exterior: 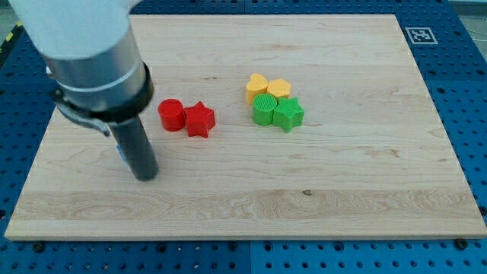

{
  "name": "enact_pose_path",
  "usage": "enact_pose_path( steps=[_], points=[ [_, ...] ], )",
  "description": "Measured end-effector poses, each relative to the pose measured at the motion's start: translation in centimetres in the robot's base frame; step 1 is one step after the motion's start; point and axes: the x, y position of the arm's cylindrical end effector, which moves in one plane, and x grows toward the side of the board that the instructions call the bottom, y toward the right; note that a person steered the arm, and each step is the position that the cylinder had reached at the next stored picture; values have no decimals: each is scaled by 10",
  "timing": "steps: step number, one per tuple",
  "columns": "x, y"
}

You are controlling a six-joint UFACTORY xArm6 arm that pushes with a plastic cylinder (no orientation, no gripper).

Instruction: Move blue cube close to the triangle

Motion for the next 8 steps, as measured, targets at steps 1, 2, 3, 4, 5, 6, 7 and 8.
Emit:
enact_pose_path(
  steps=[1, 2, 3, 4, 5, 6, 7, 8],
  points=[
    [-9, -16],
    [-35, -38],
    [-41, -42],
    [-48, -50],
    [-54, -53],
    [-45, -21],
    [-51, -10],
    [-74, -18]
  ],
)
